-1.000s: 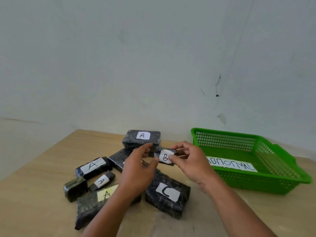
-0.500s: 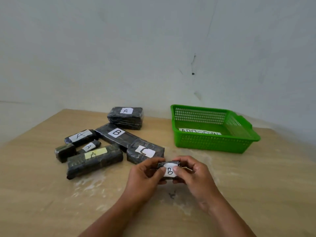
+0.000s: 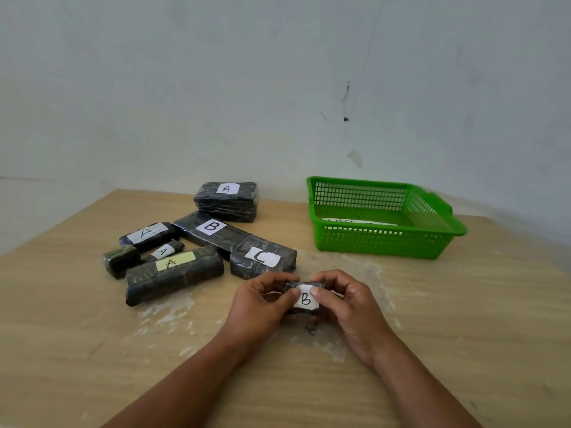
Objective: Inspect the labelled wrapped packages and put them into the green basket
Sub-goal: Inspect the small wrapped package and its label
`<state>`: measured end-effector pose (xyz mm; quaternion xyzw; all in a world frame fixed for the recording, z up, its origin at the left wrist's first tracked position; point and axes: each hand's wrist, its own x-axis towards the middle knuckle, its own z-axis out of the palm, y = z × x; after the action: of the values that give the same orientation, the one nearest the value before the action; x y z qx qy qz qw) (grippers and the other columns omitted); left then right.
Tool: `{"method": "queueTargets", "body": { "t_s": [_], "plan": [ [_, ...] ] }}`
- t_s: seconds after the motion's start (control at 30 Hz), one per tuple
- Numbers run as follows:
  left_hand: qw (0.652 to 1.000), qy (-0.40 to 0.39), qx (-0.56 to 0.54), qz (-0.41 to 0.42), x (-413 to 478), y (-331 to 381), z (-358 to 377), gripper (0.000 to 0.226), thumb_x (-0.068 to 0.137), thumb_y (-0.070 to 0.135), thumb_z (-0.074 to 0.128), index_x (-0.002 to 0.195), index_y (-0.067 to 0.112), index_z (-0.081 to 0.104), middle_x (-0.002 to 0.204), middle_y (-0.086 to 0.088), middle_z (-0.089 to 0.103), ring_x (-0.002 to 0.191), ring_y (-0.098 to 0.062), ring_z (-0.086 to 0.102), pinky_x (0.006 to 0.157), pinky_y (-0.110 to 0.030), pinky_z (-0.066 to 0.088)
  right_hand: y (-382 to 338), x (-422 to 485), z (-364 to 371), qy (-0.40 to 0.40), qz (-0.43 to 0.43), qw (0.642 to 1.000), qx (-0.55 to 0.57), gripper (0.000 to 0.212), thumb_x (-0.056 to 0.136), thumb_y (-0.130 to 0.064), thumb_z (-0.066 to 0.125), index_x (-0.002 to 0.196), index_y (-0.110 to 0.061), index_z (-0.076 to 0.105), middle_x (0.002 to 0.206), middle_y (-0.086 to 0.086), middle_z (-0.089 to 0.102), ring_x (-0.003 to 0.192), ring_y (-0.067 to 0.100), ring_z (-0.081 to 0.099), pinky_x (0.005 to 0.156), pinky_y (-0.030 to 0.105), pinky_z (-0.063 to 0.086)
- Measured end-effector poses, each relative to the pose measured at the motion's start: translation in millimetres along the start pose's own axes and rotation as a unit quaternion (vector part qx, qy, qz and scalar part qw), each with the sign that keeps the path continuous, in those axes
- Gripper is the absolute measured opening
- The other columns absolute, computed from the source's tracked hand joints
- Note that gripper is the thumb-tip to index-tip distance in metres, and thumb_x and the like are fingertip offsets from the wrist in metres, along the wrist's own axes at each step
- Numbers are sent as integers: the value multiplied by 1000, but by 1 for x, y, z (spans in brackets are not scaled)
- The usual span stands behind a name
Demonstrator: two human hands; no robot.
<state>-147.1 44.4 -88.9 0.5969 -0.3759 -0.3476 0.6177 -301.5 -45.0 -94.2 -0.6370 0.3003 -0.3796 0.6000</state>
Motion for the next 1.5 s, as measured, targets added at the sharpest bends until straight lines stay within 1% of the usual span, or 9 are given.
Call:
{"method": "queueTargets", "body": {
  "t_s": [0.13,0.27,0.33,0.47,0.63,0.87,1.23,1.4,1.5],
  "plan": [
    [1000,4,2,-1,1,0,2,18,89,5,78,102,18,77,89,-10,81,75,-13,73,71,-30,62,0,2,3,24,-1,1000,-15,10,90,-4,77,96,-13,77,87,6,73,77,13,70,65,26,58],
    [1000,-16,-5,5,8,-4,-1,25,87,2,78,108,16,76,97,-6,82,85,-18,76,82,-33,63,0,9,1,11,-17,999,-31,9,86,-15,81,93,-19,77,88,5,73,83,16,70,76,30,58],
    [1000,-20,-7,6,12,-5,-1,27,86,-2,78,108,15,76,97,-5,82,83,-16,75,79,-27,62,2,11,-2,-7,-15,1000,-19,15,80,-20,78,95,-20,77,90,6,74,86,20,70,82,38,58],
    [999,-21,-34,4,17,-8,0,24,87,-4,76,105,12,76,96,-7,82,78,-13,73,72,-25,60,3,14,-3,-21,-33,999,-21,15,81,-15,76,95,-22,76,90,5,75,83,15,69,79,35,58],
    [997,-39,-66,10,24,-9,-2,23,87,-5,74,106,9,76,97,-13,81,77,-16,73,66,-26,59,2,16,-4,-19,-37,999,8,20,76,-21,79,97,-20,76,98,20,72,84,19,69,77,40,58],
    [995,-37,-89,9,31,-11,-1,23,86,-6,74,104,8,75,95,-16,80,75,-18,70,62,-28,60,1,17,-4,-31,-47,998,24,23,80,-10,76,101,-20,76,100,19,73,85,21,69,71,31,60],
    [997,-22,-78,8,30,-8,-2,27,85,-6,76,107,10,74,97,-15,80,81,-25,74,67,-32,63,-2,16,0,-26,-49,998,16,32,80,-8,75,107,-25,77,99,12,75,88,18,70,74,31,60],
    [998,-25,-28,40,27,-8,1,47,80,2,84,120,22,71,106,-3,80,95,-21,78,86,-36,64,-2,16,0,1,-63,998,9,34,83,-4,79,113,-19,75,97,10,78,90,17,73,75,30,61],
    [998,-18,-38,53,27,-8,2,52,80,-1,83,124,24,70,107,-8,76,94,-23,79,88,-36,63,-4,16,-1,-8,-61,997,44,33,82,-10,75,114,-14,75,99,12,77,89,18,72,73,30,60]
  ]
}}
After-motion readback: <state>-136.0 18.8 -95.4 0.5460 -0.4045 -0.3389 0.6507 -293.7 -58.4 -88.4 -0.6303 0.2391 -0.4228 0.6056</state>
